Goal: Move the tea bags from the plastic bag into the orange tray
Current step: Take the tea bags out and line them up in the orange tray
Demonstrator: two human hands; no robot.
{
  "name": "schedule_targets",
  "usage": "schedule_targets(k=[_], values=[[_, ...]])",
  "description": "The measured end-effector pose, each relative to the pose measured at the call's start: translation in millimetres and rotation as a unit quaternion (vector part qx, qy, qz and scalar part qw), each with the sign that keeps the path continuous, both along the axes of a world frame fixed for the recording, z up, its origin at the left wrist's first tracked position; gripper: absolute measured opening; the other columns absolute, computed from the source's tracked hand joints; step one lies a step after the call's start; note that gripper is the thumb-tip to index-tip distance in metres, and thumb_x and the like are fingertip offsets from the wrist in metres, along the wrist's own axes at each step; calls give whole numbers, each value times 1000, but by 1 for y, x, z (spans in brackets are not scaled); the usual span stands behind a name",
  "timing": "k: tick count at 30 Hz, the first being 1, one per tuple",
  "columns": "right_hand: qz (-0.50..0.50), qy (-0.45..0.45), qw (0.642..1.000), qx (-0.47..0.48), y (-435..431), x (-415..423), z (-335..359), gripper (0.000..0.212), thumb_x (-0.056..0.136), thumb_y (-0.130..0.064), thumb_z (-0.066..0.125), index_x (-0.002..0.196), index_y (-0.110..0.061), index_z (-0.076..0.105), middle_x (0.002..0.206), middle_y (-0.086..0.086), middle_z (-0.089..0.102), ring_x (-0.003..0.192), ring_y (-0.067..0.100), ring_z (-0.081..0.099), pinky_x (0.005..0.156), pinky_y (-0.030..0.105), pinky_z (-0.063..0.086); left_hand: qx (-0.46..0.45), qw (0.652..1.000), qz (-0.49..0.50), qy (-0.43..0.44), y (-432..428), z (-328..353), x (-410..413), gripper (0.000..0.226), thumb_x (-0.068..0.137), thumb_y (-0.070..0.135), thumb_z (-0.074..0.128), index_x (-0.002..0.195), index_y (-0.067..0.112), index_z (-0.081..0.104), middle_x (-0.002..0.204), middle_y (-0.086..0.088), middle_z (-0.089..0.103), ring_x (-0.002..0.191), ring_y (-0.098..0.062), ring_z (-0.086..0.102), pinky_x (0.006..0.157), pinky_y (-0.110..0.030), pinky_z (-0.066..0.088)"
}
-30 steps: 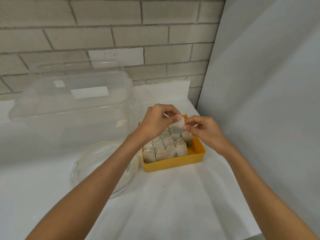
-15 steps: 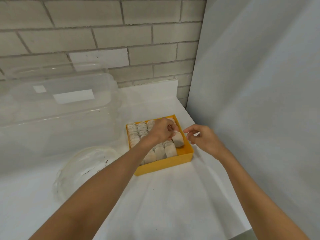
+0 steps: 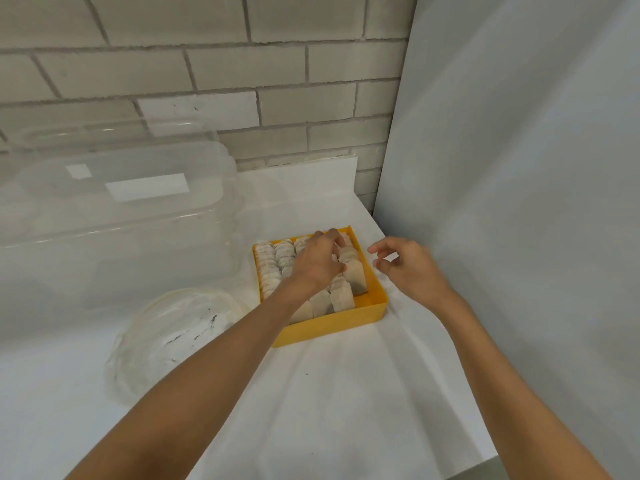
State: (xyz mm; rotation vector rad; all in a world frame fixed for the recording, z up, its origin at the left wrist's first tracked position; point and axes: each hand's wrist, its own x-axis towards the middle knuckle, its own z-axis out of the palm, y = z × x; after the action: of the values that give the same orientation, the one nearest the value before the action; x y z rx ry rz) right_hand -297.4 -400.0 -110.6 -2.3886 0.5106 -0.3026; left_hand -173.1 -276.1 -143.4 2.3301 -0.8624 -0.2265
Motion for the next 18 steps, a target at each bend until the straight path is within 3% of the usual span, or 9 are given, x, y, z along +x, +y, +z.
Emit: schedule_targets(k=[6,9,14,18], values=[[35,-64,997,4,51,12,24,21,89,-8,60,103,-20,71,94,-7,65,70,-1,56,66,-3,36,-106,993,-3,52,74,40,-9,33,78,5,73,107,18,62,90,4,62,66,-9,55,68,-16,46],[115,-57,991,40,95,20,29,21,88,-5,60,101,-17,71,88,-10,65,70,-6,57,69,2,40,-153,982,15,108,124,61,-19,21,80,7,72,98,17,68,85,0,69,65,-8,58,70,-20,50],[235,-20,972,12,164,30,21,17,89,-9,61,97,-15,74,88,-5,66,71,5,57,68,8,40,-50,968,22,246,212,65,-27,6,85,12,65,88,11,71,77,-3,70,71,-7,65,66,-20,50],[296,10,955,-6,201,45,10,20,89,-2,55,99,-10,71,95,5,69,83,12,61,76,19,48,10,967,72,242,241,28,-25,8,87,13,62,84,10,68,79,-10,71,72,-16,65,67,-26,54]])
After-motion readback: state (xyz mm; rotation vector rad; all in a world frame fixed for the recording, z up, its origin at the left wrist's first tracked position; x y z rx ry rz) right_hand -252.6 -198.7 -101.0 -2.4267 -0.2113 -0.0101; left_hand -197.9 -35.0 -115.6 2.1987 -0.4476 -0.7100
